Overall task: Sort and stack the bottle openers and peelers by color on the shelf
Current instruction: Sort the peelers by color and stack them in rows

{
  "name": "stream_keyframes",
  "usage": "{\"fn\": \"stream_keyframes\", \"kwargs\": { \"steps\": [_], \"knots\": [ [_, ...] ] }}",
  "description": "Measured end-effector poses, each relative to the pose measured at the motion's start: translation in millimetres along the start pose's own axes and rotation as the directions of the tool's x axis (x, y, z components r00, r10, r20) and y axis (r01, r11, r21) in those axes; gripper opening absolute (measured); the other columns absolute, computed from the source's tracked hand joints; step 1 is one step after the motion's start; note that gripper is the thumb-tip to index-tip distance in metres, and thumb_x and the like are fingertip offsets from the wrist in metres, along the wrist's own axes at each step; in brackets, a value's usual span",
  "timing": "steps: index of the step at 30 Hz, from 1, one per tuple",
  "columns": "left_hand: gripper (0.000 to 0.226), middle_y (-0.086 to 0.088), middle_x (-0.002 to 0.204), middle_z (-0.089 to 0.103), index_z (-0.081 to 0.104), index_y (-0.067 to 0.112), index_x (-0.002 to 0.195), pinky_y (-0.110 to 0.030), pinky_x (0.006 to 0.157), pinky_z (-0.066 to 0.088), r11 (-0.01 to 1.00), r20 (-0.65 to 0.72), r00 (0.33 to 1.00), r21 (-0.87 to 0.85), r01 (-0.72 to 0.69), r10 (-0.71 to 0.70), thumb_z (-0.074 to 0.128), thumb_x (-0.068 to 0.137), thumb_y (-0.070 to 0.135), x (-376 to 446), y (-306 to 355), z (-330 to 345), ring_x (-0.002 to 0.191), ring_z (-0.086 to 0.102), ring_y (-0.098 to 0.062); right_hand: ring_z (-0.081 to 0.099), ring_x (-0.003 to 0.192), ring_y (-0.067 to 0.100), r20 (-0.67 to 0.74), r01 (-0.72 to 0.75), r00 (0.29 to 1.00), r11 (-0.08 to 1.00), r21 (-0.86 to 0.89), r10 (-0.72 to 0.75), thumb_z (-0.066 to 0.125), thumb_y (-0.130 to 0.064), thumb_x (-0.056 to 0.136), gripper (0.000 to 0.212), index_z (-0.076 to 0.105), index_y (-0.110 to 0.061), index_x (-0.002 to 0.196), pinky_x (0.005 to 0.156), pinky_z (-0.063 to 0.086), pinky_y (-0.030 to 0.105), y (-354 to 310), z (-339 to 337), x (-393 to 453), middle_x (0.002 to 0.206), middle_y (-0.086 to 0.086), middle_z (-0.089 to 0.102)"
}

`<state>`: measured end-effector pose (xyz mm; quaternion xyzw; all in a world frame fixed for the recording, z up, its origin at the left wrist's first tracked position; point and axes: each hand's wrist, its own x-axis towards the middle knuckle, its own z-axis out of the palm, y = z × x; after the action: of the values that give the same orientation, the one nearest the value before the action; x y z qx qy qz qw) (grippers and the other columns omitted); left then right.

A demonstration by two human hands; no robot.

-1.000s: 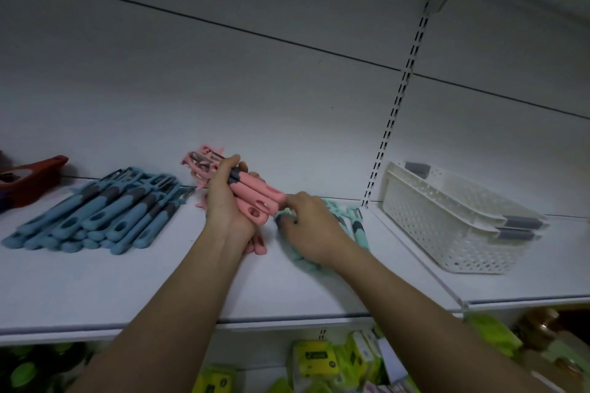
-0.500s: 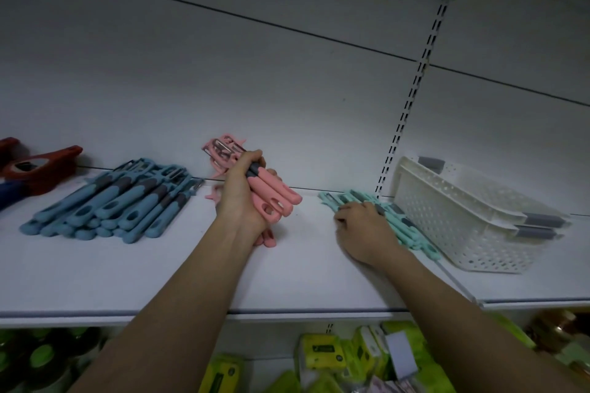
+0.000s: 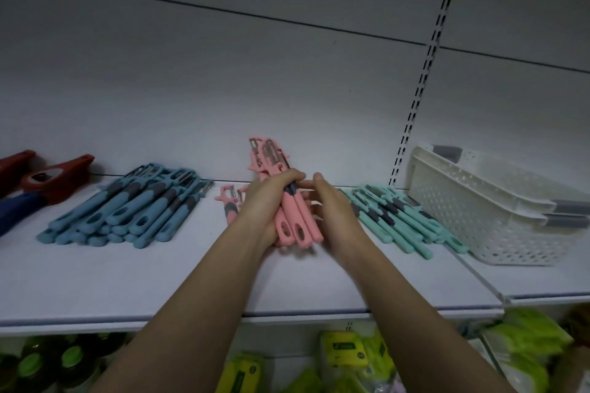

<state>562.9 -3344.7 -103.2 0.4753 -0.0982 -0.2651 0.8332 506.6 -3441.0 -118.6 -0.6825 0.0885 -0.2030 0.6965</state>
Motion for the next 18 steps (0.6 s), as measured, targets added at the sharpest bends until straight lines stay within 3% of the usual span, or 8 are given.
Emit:
{"fn": "stream_keyframes", "kwargs": {
  "steps": [5,8,10,12,13,15,17,18],
  "knots": [
    [0.033,-0.021,0.084,0.071,0.062,-0.001,0.107,-0.048,0.076,0.061,0.956,-0.207,0.943,0.194,-0.221,0.26,0.074,0.078,0.009,-4,-4,11,0.071,0.071,-0.028,0.07,0.102,0.034,0.202,0.021,0.979,0.997,0.078,-0.036,0.044,-0.041,0.102,0.028,0.06,-0.029,0.121,0.093,0.051,0.06,2,-3,-4,0.111,0.008,0.073],
    [0.024,-0.013,0.069,0.066,0.063,0.0,0.094,-0.037,0.067,0.059,0.896,-0.244,0.897,0.352,-0.271,0.367,0.075,0.079,0.014,-2,5,15,0.065,0.067,-0.027,0.07,0.094,0.03,0.36,-0.005,0.932,0.991,0.135,-0.044,0.054,-0.026,0.1,0.036,0.049,-0.036,0.135,0.074,0.058,0.047,0,-4,-8,0.122,0.009,0.068],
    [0.023,-0.006,0.064,0.064,0.062,0.006,0.081,-0.033,0.063,0.057,0.871,-0.221,0.904,0.424,-0.248,0.365,0.075,0.084,0.025,-4,14,19,0.062,0.065,-0.025,0.068,0.097,0.021,0.397,-0.042,0.917,0.977,0.211,-0.047,0.059,-0.006,0.095,0.053,0.047,-0.035,0.138,0.084,0.057,0.045,-1,-4,-11,0.125,0.005,0.066],
    [0.04,-0.008,0.084,0.071,0.066,0.008,0.093,-0.035,0.079,0.058,0.839,-0.129,0.956,0.52,-0.16,0.263,0.063,0.09,0.049,-6,24,23,0.079,0.07,-0.025,0.066,0.092,0.022,0.366,-0.02,0.929,0.98,0.197,-0.054,0.063,0.003,0.088,0.059,0.051,-0.031,0.135,0.087,0.052,0.046,2,-5,-10,0.112,0.005,0.07],
    [0.053,-0.008,0.097,0.072,0.068,0.011,0.103,-0.037,0.089,0.055,0.764,-0.076,0.976,0.635,-0.111,0.205,0.051,0.092,0.06,-6,28,22,0.091,0.069,-0.025,0.064,0.089,0.024,0.345,0.01,0.937,0.99,0.137,-0.057,0.064,0.001,0.085,0.057,0.053,-0.028,0.133,0.082,0.05,0.045,5,-7,-9,0.104,0.006,0.071],
    [0.067,-0.006,0.114,0.067,0.067,0.015,0.115,-0.04,0.104,0.041,0.441,-0.011,0.984,0.895,-0.069,0.177,0.031,0.096,0.068,-8,33,16,0.111,0.059,-0.027,0.067,0.087,0.02,0.306,0.075,0.95,0.997,-0.008,-0.069,0.061,-0.007,0.091,0.045,0.054,-0.027,0.131,0.076,0.052,0.037,5,-6,-10,0.102,0.004,0.072],
    [0.063,-0.009,0.113,0.065,0.065,0.017,0.109,-0.039,0.105,0.034,0.044,0.042,0.965,0.998,-0.055,0.259,0.022,0.099,0.062,-12,31,-1,0.109,0.055,-0.029,0.071,0.092,0.014,0.289,0.114,0.954,0.988,-0.102,-0.08,0.053,-0.02,0.101,0.029,0.056,-0.027,0.128,0.081,0.057,0.036,6,-3,-13,0.106,-0.001,0.074],
    [0.061,-0.011,0.111,0.067,0.063,0.019,0.1,-0.039,0.103,0.036,-0.057,0.073,0.948,0.997,-0.058,0.309,0.021,0.098,0.063,-11,28,-15,0.105,0.056,-0.03,0.072,0.091,0.011,0.272,0.124,0.959,0.982,-0.14,-0.082,0.048,-0.027,0.103,0.023,0.058,-0.028,0.123,0.086,0.056,0.038,6,-1,-15,0.102,-0.006,0.074]
  ]
}}
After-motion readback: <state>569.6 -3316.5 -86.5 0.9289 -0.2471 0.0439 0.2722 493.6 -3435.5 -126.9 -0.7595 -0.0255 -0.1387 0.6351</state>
